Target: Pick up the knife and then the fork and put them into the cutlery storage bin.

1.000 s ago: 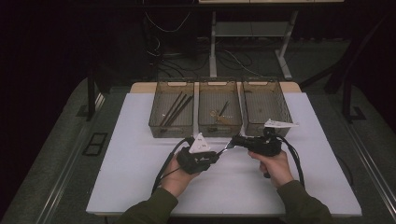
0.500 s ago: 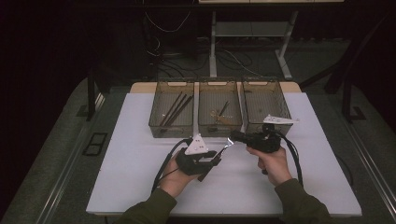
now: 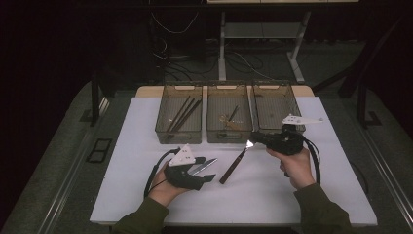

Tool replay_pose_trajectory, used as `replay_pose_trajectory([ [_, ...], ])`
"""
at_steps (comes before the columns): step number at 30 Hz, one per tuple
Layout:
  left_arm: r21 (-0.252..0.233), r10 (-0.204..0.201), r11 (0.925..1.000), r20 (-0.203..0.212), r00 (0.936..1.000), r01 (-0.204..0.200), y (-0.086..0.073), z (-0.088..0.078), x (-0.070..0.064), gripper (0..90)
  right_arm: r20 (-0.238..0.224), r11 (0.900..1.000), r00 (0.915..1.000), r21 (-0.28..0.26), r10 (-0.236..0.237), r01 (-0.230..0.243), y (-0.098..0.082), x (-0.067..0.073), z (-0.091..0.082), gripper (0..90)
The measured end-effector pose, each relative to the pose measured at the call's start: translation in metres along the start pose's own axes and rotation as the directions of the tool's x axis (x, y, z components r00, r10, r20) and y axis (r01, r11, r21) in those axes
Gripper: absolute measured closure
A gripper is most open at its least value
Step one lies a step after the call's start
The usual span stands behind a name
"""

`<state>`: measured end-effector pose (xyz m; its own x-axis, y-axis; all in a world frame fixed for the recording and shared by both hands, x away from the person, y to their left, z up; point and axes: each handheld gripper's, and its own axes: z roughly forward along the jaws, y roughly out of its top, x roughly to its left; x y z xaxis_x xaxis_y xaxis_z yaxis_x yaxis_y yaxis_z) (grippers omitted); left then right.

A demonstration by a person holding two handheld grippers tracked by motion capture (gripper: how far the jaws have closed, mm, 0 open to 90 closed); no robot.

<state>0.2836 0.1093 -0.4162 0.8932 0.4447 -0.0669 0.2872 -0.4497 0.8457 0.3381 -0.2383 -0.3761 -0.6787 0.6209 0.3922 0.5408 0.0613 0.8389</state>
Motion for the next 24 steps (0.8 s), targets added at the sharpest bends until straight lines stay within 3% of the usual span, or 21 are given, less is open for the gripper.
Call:
replay_pose_trajectory([
  [9, 0.004, -0.042, 0.9991, -0.014, 0.999, 0.043, -0.03, -0.018, 0.007, 12.8, 0.062, 1.0, 0.9978, 0.009, -0.023, 0.022, 0.016, -0.01, -0.018, 86.9],
  [15, 0.015, -0.063, 0.9979, -0.028, 0.9976, 0.063, -0.039, -0.023, 0.01, 0.3, 0.098, 1.0, 0.9951, -0.004, -0.015, 0.016, 0.031, -0.019, -0.034, 86.9],
  [24, 0.019, -0.082, 0.9964, -0.037, 0.996, 0.083, -0.046, -0.026, 0.009, 0.0, 0.16, 0.999, 0.9865, -0.015, -0.033, 0.036, 0.061, -0.03, -0.052, 86.9],
])
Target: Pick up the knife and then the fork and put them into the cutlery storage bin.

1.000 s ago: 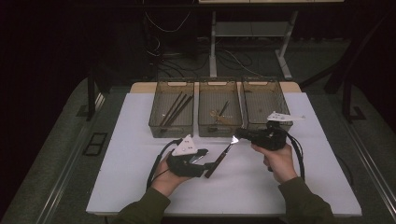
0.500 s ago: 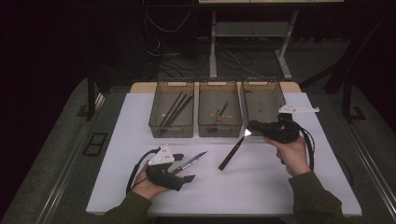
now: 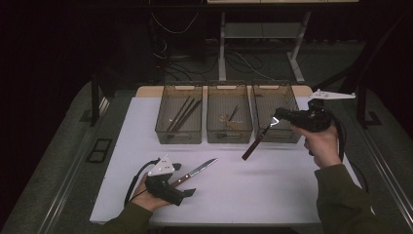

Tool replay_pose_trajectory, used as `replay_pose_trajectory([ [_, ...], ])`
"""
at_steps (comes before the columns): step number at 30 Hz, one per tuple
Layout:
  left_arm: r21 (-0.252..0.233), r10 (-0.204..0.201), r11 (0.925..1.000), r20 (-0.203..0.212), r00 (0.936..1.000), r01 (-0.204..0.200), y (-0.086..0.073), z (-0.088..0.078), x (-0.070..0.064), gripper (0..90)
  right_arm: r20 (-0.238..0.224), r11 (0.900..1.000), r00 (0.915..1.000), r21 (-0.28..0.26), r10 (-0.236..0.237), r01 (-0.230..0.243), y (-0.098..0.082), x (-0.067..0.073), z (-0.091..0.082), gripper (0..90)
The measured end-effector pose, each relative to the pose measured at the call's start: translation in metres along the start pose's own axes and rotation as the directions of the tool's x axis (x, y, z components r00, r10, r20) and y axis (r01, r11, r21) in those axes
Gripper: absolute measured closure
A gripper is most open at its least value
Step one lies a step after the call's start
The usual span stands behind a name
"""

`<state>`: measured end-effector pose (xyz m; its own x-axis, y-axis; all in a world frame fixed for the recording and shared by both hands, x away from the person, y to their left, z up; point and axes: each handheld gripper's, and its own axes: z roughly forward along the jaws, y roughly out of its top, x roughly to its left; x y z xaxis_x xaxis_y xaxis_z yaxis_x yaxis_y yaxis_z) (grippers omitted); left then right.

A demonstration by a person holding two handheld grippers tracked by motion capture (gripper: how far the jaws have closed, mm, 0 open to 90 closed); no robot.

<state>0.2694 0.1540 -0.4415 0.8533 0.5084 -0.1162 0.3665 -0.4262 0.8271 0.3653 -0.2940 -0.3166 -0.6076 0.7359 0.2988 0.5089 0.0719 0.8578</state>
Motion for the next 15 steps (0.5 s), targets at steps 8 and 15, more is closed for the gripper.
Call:
replay_pose_trajectory([
  [8, -0.004, 0.003, 1.0, 0.001, 1.0, -0.003, 0.001, -0.001, -0.001, 0.0, 0.081, 0.999, 0.9966, -0.03, -0.011, 0.013, 0.032, -0.021, -0.016, 86.9],
  [15, -0.005, 0.0, 1.0, -0.007, 1.0, 0.0, 0.001, -0.002, -0.001, 0.0, 0.164, 0.999, 0.9864, -0.048, -0.009, 0.017, 0.056, -0.041, -0.026, 86.9],
])
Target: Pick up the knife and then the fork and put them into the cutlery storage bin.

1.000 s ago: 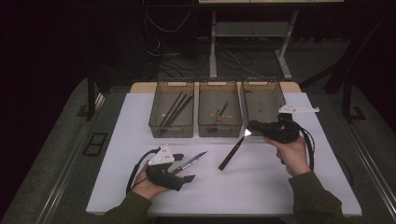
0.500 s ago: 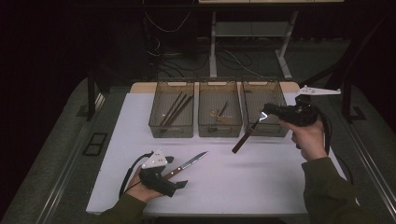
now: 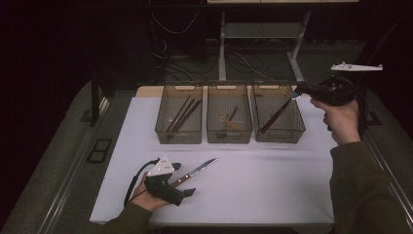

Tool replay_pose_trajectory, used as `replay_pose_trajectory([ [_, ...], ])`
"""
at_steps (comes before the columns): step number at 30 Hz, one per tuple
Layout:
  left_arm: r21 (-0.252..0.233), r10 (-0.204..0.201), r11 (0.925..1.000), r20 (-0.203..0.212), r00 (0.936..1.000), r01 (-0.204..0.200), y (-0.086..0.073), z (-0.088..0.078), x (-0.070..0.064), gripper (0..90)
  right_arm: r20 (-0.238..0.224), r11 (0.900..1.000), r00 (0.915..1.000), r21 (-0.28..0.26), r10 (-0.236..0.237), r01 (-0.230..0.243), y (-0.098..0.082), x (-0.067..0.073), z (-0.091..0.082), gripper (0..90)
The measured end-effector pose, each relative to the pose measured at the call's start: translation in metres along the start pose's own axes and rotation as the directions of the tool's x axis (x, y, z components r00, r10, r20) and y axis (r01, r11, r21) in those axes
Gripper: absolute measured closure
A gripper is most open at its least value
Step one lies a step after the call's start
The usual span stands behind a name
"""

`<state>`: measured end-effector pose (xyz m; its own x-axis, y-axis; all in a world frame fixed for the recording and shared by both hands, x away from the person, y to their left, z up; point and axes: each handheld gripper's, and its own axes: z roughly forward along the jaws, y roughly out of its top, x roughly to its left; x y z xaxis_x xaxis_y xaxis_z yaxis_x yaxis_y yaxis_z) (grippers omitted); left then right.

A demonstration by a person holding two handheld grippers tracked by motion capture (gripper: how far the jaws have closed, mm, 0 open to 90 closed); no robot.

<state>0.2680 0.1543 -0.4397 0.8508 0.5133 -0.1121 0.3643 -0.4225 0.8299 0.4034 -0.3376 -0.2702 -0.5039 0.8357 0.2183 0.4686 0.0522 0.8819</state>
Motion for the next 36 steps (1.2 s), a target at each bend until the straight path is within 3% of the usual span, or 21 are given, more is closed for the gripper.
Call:
replay_pose_trajectory([
  [6, 0.01, -0.014, 0.9998, 0.011, 0.9998, 0.014, 0.0, 0.001, 0.0, 0.0, 0.059, 1.0, 0.9983, 0.011, 0.004, -0.005, 0.01, -0.018, 0.007, 86.9],
  [13, 0.012, -0.005, 0.9999, 0.017, 0.9998, 0.005, 0.0, 0.002, -0.001, 0.0, 0.099, 0.997, 0.995, 0.08, 0.016, -0.024, 0.007, -0.03, 0.034, 86.9],
  [20, 0.02, -0.007, 0.9998, 0.021, 0.9997, 0.006, 0.0, 0.003, -0.002, 0.0, 0.097, 0.987, 0.9947, 0.153, 0.035, -0.049, -0.002, -0.038, 0.061, 86.9],
  [27, 0.019, -0.014, 0.9997, 0.028, 0.9995, 0.014, 0.0, 0.003, -0.001, 0.0, 0.079, 0.974, 0.9951, 0.215, 0.06, -0.076, -0.012, -0.045, 0.076, 86.9],
  [33, 0.019, -0.016, 0.9997, 0.031, 0.9994, 0.015, 0.0, 0.003, -0.001, 0.0, 0.073, 0.964, 0.9944, 0.249, 0.077, -0.093, -0.022, -0.053, 0.086, 86.8],
  [36, 0.022, -0.014, 0.9997, 0.032, 0.9994, 0.013, -0.001, 0.004, -0.001, 0.0, 0.068, 0.964, 0.9914, 0.234, 0.112, -0.125, -0.029, -0.061, 0.089, 86.7],
])
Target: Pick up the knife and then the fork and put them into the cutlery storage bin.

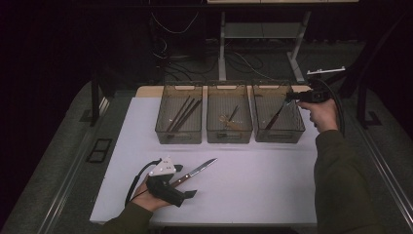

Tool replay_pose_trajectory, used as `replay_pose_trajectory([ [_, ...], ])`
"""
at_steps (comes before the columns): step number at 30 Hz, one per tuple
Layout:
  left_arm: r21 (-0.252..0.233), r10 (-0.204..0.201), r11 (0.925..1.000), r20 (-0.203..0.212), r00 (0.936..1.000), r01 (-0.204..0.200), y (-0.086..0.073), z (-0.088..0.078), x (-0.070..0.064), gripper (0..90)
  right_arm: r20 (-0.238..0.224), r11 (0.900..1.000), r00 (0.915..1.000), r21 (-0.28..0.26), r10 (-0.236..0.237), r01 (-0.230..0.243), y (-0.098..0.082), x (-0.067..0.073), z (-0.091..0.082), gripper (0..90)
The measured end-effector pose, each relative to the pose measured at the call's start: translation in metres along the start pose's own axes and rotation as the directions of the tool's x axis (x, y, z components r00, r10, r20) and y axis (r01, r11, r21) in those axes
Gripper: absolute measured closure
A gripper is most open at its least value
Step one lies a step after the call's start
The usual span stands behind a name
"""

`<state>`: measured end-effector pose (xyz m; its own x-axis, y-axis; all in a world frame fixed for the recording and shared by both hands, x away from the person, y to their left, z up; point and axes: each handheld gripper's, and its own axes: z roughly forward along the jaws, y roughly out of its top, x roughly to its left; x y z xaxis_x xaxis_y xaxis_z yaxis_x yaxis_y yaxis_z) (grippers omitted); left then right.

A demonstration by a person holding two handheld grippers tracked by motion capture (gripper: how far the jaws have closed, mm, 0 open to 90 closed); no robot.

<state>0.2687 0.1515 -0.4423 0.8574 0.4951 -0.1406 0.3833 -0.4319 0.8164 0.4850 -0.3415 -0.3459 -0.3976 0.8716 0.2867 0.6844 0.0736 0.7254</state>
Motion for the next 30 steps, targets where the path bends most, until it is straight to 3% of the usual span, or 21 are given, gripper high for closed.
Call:
replay_pose_trajectory([
  [10, 0.019, -0.005, 0.9998, 0.01, 0.9999, 0.004, -0.001, 0.003, 0.001, 0.0, 0.059, 1.0, 0.9982, 0.025, -0.013, 0.011, -0.008, -0.021, 0.021, 81.6],
  [17, 0.025, -0.001, 0.9997, 0.007, 1.0, 0.001, -0.001, 0.004, 0.001, 0.0, 0.119, 0.996, 0.9912, 0.079, -0.059, 0.049, -0.014, -0.02, 0.045, 75.3],
  [23, 0.025, 0.002, 0.9997, 0.007, 1.0, -0.002, -0.001, 0.003, 0.001, 0.0, 0.16, 0.994, 0.9821, 0.067, -0.099, 0.089, -0.012, -0.017, 0.05, 47.9],
  [30, 0.019, 0.003, 0.9998, 0.007, 1.0, -0.003, -0.001, 0.004, 0.0, 0.0, 0.166, 0.995, 0.9813, 0.011, -0.097, 0.096, -0.009, -0.017, 0.04, 35.7],
])
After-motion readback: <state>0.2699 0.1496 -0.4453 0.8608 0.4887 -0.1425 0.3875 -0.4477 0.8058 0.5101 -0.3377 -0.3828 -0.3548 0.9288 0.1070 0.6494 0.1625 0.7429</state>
